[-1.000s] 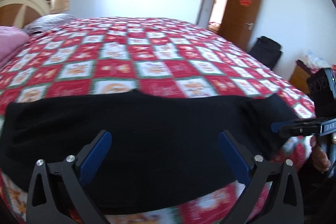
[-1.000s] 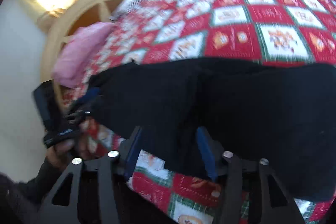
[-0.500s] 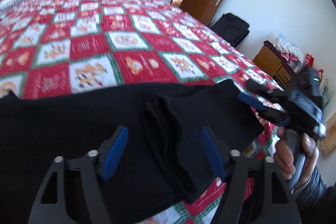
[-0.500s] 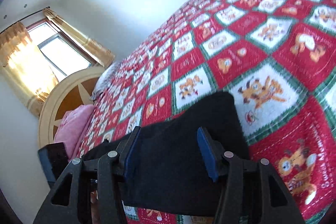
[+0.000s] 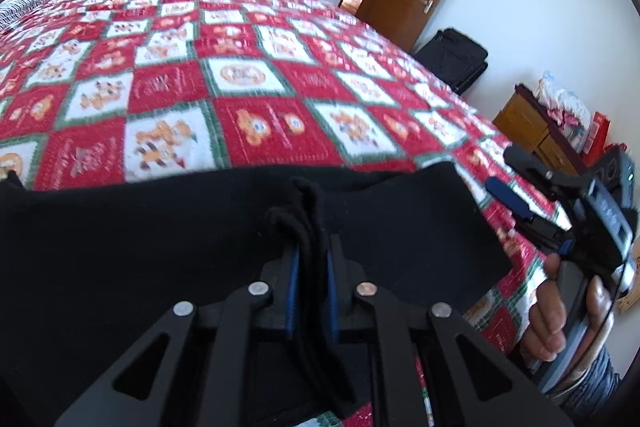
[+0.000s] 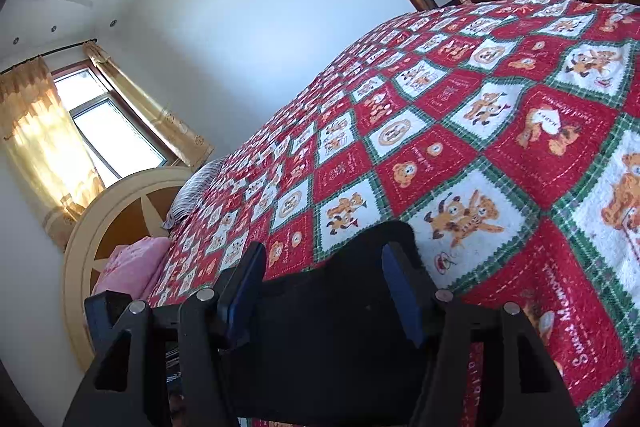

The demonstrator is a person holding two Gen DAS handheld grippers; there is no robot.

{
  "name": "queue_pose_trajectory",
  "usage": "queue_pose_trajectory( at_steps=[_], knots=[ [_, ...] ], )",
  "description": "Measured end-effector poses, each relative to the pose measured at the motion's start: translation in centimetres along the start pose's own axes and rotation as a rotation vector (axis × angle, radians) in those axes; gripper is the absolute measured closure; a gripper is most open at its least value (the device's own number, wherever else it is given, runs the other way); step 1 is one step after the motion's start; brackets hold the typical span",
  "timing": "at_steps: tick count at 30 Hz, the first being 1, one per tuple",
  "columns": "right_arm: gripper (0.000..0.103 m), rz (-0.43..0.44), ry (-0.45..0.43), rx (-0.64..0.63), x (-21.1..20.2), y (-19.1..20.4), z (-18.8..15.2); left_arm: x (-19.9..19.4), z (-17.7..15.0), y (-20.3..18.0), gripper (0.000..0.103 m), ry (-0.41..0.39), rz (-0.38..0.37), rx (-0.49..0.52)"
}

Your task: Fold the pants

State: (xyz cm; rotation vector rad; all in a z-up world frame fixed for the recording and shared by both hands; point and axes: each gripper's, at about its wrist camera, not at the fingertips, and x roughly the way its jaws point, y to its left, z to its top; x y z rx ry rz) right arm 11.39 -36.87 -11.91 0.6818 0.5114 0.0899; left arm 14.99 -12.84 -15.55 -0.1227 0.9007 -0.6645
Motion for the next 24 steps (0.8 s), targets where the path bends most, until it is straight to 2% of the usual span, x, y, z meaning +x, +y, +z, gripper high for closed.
queue_pose_trajectory(
  at_steps=[4, 8, 11, 18, 24],
  knots=[
    [0.041, -0.001, -0.028, -0.005, -0.5, 0.0, 0.1, -2.2, 1.5, 0.9, 0.091, -0.051, -0.005, -0.011],
    [0.04, -0.007, -0.018, -0.026, -0.2, 0.4, 0.0, -4.2, 2.5, 2.2, 0.091, -0.086, 0.028, -0.031],
    [0.04, -0.002, -0.006, -0.032, 0.0, 0.5, -0.1, -4.3, 2.3, 3.9, 0.091, -0.073, 0.061, -0.074],
    [0.04, -0.005, 0.024, -0.045, 0.7, 0.5, -0.4, -4.3, 0.8, 7.1, 0.091, -0.048, 0.085, -0.167],
    [0.04, 0.011, 0.05, -0.088, 1.1, 1.3, -1.1, -4.1, 0.2, 8.2, 0.091, -0.031, 0.103, -0.182]
  ],
)
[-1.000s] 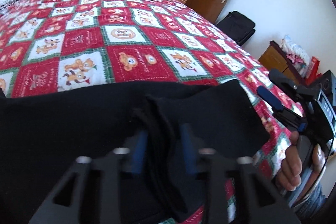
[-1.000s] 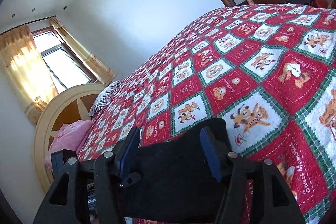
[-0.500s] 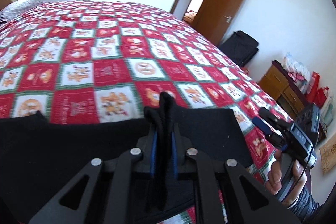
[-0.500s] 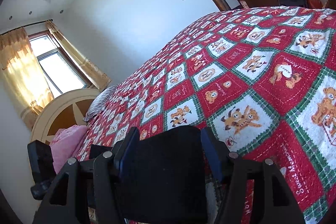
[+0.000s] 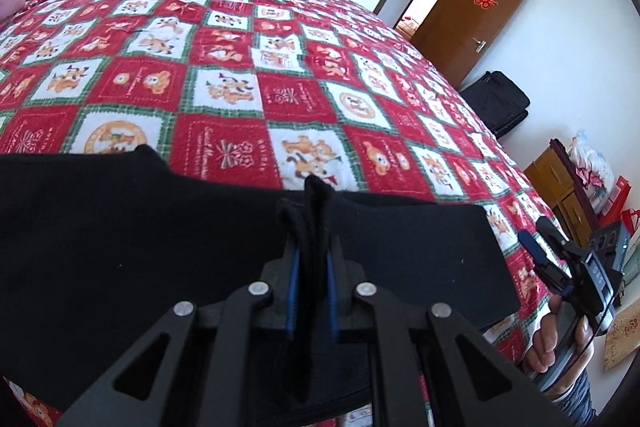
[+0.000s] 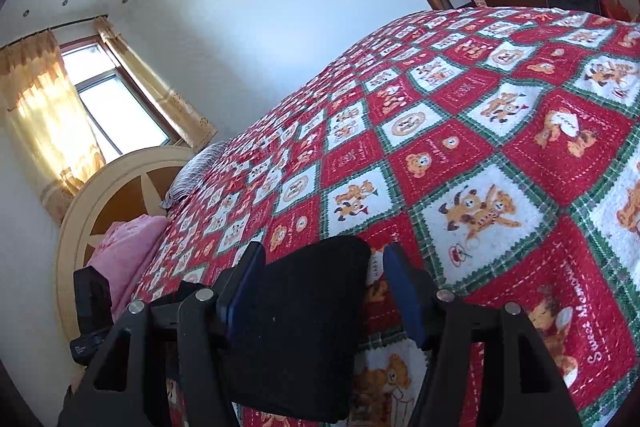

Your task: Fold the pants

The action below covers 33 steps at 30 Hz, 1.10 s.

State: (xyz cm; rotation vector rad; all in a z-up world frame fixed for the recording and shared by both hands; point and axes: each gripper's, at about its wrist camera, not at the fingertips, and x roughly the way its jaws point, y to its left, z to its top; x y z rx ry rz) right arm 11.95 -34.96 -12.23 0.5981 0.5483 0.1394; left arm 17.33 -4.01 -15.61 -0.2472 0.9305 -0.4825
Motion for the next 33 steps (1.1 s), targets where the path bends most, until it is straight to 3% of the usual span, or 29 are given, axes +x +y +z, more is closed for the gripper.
queue_pose_trajectory(
  at_steps=[7, 13, 15, 18, 24, 28, 31, 33],
  knots=[
    [0.04, 0.073, 0.031, -0.171, 0.4, 3.7, -1.2, -1.2, 0.4, -0.2, 0.091, -0.042, 0.007, 0.019],
    [0.04, 0.13, 0.12, -0.28, 1.4, 5.9, -2.8, 0.1, -0.2, 1.3, 0.091, -0.018, 0.03, -0.012],
    [0.04, 0.127, 0.178, -0.275, 2.3, 5.7, -3.2, 0.4, -0.4, 1.5, 0.091, -0.019, 0.035, -0.01],
    [0.04, 0.1, 0.365, -0.208, 5.5, 4.3, -4.5, 0.5, -0.6, 1.7, 0.089, -0.02, 0.041, -0.006],
    [0.04, 0.097, 0.35, -0.223, 5.2, 4.6, -4.6, 0.1, -0.7, 1.9, 0.084, -0.04, 0.034, 0.001],
    [0.04, 0.143, 0.294, -0.319, 3.9, 6.6, -5.1, -1.1, -1.0, 1.3, 0.075, -0.075, 0.095, 0.065],
    [0.04, 0.213, 0.358, -0.378, 4.1, 8.3, -6.5, -1.1, -1.8, 1.2, 0.064, -0.069, 0.13, 0.107],
    [0.04, 0.173, 0.396, -0.428, 4.6, 9.0, -7.8, -0.7, -2.4, 1.3, 0.06, -0.057, 0.145, 0.126]
  ],
)
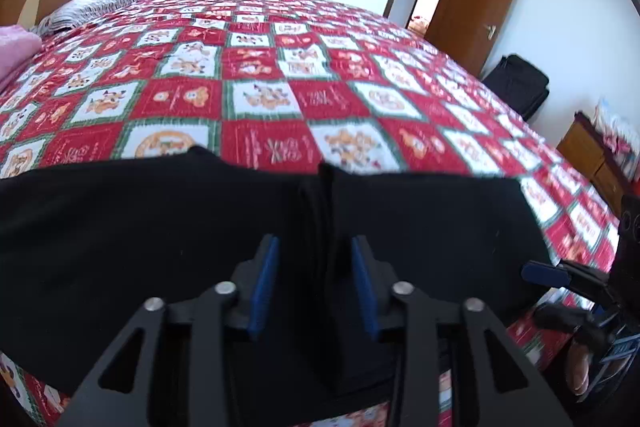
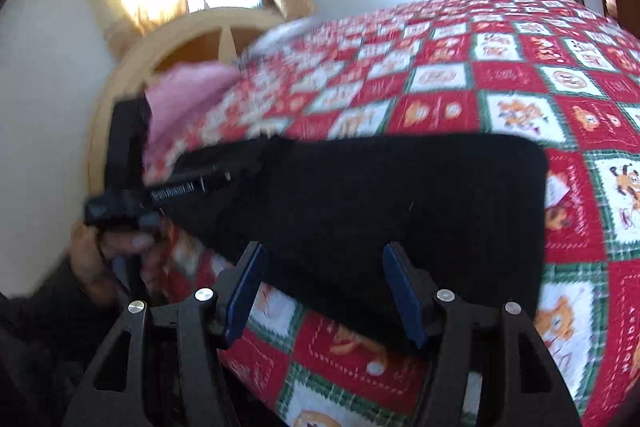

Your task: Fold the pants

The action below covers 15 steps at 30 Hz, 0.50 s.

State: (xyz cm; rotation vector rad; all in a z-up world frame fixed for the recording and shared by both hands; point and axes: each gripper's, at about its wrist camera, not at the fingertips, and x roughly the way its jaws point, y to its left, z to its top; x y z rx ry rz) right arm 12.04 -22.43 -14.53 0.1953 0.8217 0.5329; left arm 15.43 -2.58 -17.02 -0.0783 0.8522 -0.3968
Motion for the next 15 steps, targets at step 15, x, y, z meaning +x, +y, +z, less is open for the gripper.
queue_pose_trajectory(
  at_steps=[15],
  knots=[
    [0.04, -0.064, -0.046, 0.317, -4.2, -5.6, -1.7, -0.6, -1.0, 0.4, 0.043, -0.029, -0.03, 0.015]
  ],
)
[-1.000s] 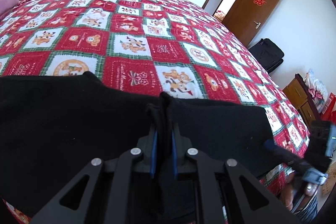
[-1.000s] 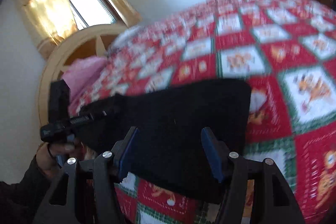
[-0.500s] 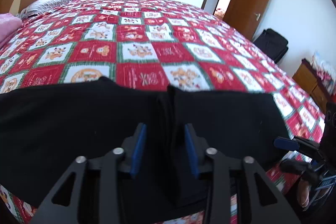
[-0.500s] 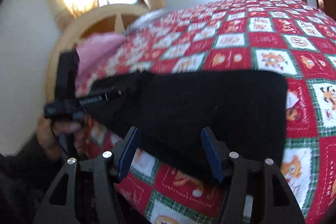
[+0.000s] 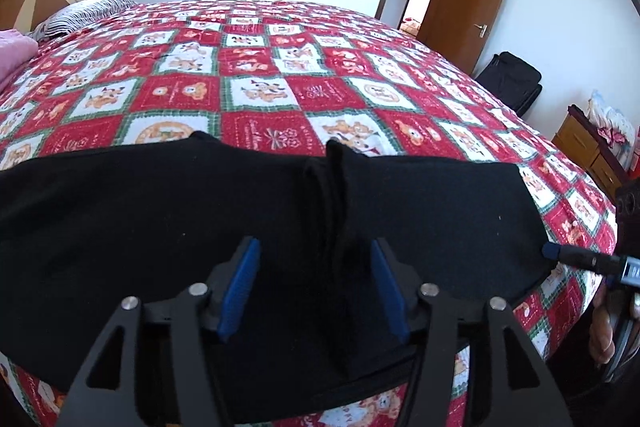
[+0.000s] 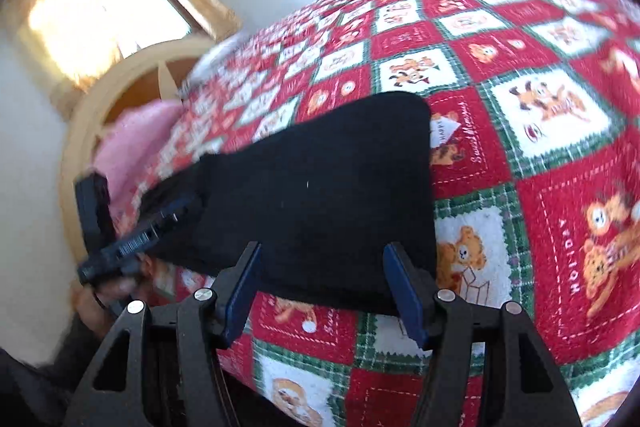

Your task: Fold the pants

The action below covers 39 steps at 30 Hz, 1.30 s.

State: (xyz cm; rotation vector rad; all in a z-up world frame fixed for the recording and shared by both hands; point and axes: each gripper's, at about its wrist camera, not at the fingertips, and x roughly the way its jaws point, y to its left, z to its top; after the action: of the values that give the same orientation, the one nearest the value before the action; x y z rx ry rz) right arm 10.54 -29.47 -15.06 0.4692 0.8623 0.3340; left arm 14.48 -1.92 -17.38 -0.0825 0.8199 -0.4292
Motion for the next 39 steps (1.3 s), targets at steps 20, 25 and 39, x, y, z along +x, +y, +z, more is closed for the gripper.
queue_pose_trajectory(
  at_steps=[20, 25, 39],
  knots=[
    [0.04, 0.188, 0.217, -0.352, 13.5, 15.7, -0.7, -10.1, -0.7, 17.4, 0.042, -0.077, 0.385, -0.075],
    [0.04, 0.195, 0.19, -0.404, 12.8, 16.2, -1.4, -10.2, -1.5, 21.8, 0.042, -0.086, 0.391, -0.173],
    [0.039, 0.186, 0.096, -0.273, 10.9, 13.3, -0.9, -8.1, -2.4, 25.2, 0.039, -0.108, 0.203, -0.307]
  ],
)
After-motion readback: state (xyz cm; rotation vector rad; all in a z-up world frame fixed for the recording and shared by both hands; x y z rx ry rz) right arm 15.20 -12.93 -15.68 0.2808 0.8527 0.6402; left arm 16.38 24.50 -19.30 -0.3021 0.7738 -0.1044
